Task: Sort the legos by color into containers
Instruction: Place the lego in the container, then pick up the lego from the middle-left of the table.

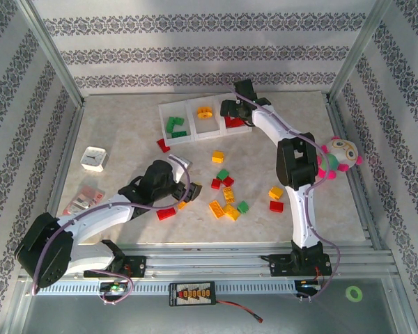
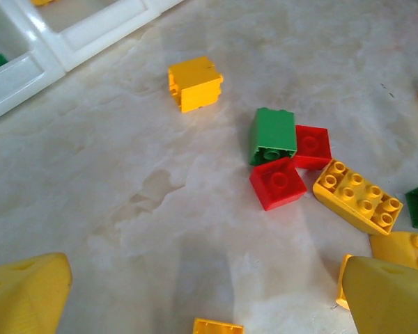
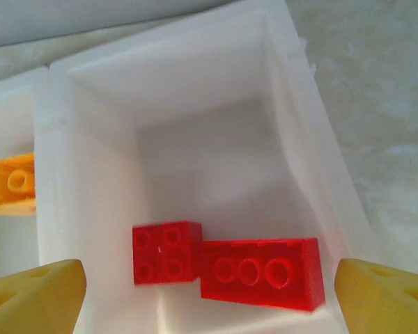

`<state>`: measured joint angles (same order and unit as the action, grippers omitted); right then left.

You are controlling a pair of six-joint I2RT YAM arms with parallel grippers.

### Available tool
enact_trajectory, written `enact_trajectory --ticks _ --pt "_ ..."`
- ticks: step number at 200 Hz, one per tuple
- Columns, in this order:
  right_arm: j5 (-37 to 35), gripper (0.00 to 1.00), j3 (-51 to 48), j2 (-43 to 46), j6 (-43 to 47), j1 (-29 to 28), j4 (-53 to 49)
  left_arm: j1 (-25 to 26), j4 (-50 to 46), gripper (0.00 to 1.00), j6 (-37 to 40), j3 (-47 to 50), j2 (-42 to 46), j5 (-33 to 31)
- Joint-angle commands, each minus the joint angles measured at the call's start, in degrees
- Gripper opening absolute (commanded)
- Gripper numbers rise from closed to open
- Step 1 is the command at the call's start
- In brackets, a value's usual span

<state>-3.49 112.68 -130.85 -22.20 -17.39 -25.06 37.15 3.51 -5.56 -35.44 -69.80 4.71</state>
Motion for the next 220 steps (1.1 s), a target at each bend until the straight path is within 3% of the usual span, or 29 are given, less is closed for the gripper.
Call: enact_trajectory --ticks 1,48,62,127,163,204,220 --pt "1.7 0.93 -5.8 9.0 1.1 -0.2 2.8 0.7 -13.6 0.99 -5.3 -4.2 0.1 -4.1" --pt "5.6 0.95 -29.4 26.2 2.4 -1.4 14.3 0.7 -30.1 1.0 -3.8 -11.5 -5.0 -1.8" --pt "4.6 0.95 -37.1 31.6 2.3 -1.6 17.2 0.8 -33.6 0.95 -3.1 -13.5 -7.2 -1.9" --pt "5.0 0.95 -63.5 49.2 -0.9 -2.7 25.4 2.1 -39.9 0.83 0.9 -22.6 -21.4 1.0" --pt "4.5 0.95 -70.1 53.0 -2.9 -2.2 26.7 2.5 -42.8 0.73 0.8 -26.1 -27.9 0.7" --pt "3.4 0.96 -69.5 53.3 -2.7 -1.6 25.7 2.6 -43.5 0.64 0.0 -27.4 -32.2 1.2" --pt "3.1 0.96 -68.9 53.3 -2.7 -1.5 25.8 2.7 -43.8 0.53 -0.9 -27.7 -33.1 1.0"
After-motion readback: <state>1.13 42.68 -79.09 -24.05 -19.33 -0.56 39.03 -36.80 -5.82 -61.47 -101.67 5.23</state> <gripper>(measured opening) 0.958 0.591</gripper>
